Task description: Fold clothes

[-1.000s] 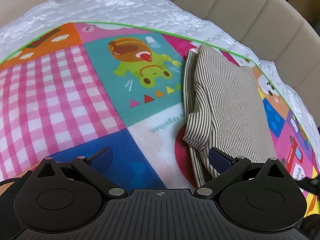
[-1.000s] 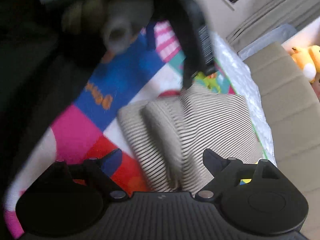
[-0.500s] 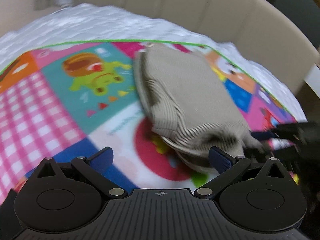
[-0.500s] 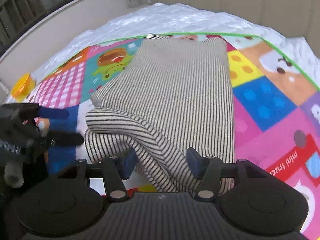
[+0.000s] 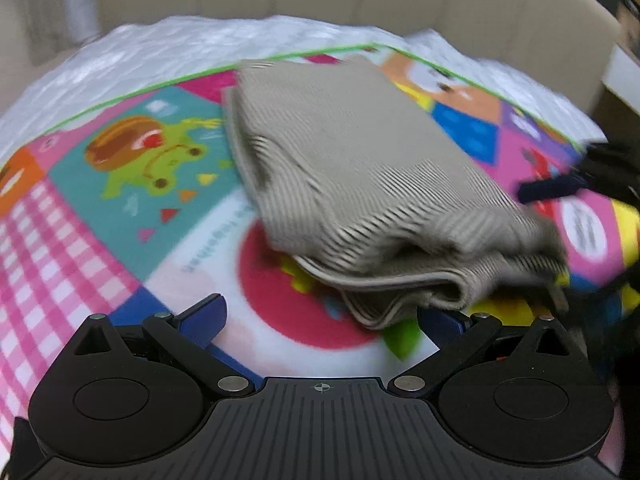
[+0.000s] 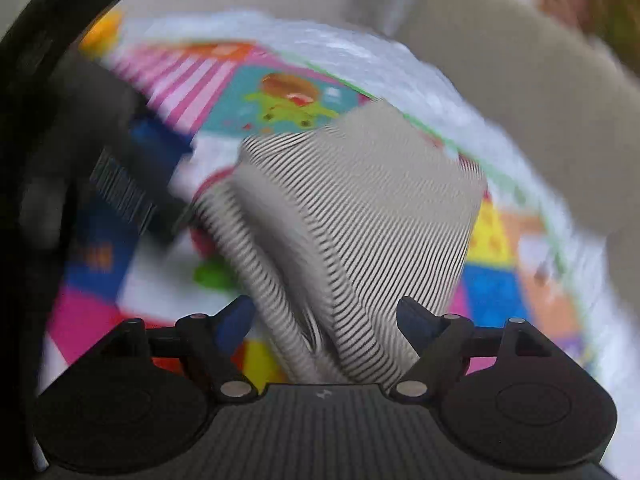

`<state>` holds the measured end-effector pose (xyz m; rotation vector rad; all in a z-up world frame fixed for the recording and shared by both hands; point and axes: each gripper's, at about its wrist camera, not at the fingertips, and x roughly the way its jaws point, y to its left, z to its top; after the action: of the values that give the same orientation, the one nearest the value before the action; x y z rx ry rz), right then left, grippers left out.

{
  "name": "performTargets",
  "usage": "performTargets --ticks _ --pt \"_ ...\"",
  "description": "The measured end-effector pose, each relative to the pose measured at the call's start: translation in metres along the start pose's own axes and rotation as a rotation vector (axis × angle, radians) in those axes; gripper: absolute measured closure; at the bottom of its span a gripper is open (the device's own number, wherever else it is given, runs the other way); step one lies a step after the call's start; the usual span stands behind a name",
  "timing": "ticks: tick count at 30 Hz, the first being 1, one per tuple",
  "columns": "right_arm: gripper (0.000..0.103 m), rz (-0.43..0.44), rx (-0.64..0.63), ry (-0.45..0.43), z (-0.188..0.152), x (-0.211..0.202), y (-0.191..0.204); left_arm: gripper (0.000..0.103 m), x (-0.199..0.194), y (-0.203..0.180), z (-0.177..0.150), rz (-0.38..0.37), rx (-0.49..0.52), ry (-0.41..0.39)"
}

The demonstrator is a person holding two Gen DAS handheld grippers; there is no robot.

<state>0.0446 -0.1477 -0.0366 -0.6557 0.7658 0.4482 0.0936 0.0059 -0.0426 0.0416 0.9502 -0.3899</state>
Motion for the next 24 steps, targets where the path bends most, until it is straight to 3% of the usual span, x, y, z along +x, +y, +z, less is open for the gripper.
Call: performTargets --ticks 4,8,10,12,14,18,21,24 --pt "0.023 -0.079 -0.156 0.023 -0.006 0.022 0.027 0.000 -0.002 0.012 0.002 -0.006 -0.069 -0.006" --pt "0.023 -0.145 -0.232 -0.019 -0.008 0.031 0.038 0.000 -0.003 0.010 0.002 -0.005 -0.059 -0.008" --pt "0.041 -0.167 -0.217 -0.035 -0.006 0.030 0.036 0.000 -0.002 0.009 0.002 -0.006 -0.061 -0.007" --pt "0.055 -0.154 -0.219 -0.025 -0.006 0.032 0.037 0.000 -0.001 0.009 0.002 -0.008 -0.065 -0.007" --pt "0.063 -0.132 -0.225 -0.010 -0.007 0.035 0.038 0.000 -0.001 0.009 0.002 -0.009 -0.064 -0.005" --pt "0.079 -0.101 -0.250 -0.001 -0.006 0.026 0.039 0.000 -0.019 0.025 0.008 -0.091 -0.168 -0.081" --pt "0.082 -0.067 -0.299 0.009 -0.006 0.012 0.042 0.000 -0.034 0.038 0.013 -0.158 -0.254 -0.143" --pt "0.083 0.008 -0.418 0.028 -0.010 -0.014 0.051 0.000 -0.042 0.052 0.035 -0.167 -0.304 -0.217"
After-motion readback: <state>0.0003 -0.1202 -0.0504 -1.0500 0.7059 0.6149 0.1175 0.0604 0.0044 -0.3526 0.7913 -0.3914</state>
